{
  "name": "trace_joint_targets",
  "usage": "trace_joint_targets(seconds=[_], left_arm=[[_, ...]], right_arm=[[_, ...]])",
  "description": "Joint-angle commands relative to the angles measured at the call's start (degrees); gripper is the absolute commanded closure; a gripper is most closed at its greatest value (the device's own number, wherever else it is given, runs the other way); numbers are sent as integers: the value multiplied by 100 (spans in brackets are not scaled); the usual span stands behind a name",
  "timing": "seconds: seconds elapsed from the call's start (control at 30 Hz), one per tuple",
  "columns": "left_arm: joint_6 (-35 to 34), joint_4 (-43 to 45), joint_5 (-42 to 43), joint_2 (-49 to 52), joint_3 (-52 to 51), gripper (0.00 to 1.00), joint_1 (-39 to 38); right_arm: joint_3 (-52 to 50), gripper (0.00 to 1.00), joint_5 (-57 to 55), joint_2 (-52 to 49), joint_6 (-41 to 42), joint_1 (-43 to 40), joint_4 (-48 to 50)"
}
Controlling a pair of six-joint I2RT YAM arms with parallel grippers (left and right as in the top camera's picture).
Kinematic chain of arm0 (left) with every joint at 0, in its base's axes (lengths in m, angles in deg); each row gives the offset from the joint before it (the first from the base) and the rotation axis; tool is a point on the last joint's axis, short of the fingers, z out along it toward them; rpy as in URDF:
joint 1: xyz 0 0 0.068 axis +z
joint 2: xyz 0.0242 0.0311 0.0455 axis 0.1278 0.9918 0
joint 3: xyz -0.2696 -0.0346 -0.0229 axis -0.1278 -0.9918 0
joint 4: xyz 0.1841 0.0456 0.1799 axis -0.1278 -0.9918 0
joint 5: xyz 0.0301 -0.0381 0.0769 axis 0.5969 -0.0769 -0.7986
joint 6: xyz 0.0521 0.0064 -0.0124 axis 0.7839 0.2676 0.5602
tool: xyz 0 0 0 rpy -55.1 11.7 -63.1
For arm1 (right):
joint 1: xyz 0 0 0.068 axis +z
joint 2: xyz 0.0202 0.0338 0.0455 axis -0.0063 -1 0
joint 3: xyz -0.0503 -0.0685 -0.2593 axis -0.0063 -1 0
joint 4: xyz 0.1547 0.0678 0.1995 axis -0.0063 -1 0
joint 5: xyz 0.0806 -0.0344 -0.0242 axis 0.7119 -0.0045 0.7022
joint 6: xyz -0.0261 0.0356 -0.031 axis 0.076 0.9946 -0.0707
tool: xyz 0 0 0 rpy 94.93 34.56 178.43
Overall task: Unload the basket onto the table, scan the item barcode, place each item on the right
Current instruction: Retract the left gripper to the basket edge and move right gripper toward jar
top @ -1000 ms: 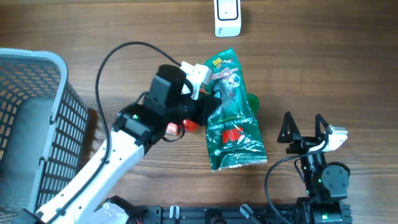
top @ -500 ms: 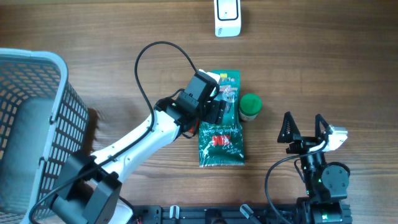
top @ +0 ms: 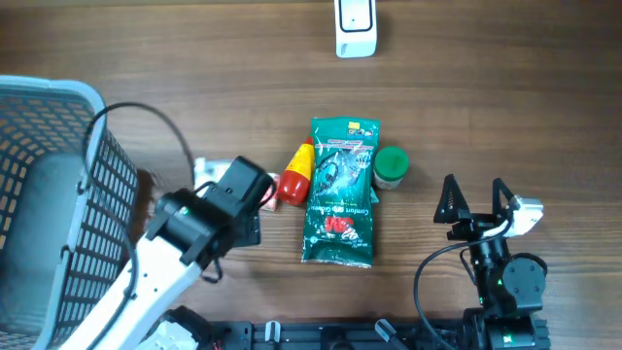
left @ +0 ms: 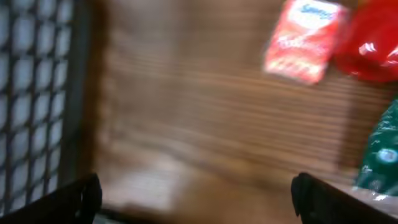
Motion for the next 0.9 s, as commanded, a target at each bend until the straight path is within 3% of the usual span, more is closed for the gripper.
trace_joint_targets(seconds=[0.0,0.27,0.53,0.63,0.67,0.7,0.73,0.83,0.87], left_arm=[[-1403,-365,-330,-516,17,0,63],[-1412,-391,275,-1685,17,0,61],[-1412,-387,297,-1784,15,0,61],[-1412,-387,297,-1784,15,0,61],[-1410,-387,297,-1784,15,0,61],[-1412,-387,297,-1784,15,0,61],[-1412,-387,297,-1784,15,0,61],[-1412,-387,297,-1784,15,0,61],[-1410,-387,297,-1784,15,0,61]], right_arm=[[-7,0,-37,26,-61,2,31],[-7,0,-35,26,-63,2,31],[-7,0,-52,26,-61,2,33],[-7,0,-168,26,782,2,66],[-7,0,551,24,2310,2,-4],[-7,0,2109,-31,3458,7,157],[-4,1,2841,-61,3901,7,184],[-4,0,3543,-166,4168,7,199],[-4,0,3882,-173,3620,7,203]])
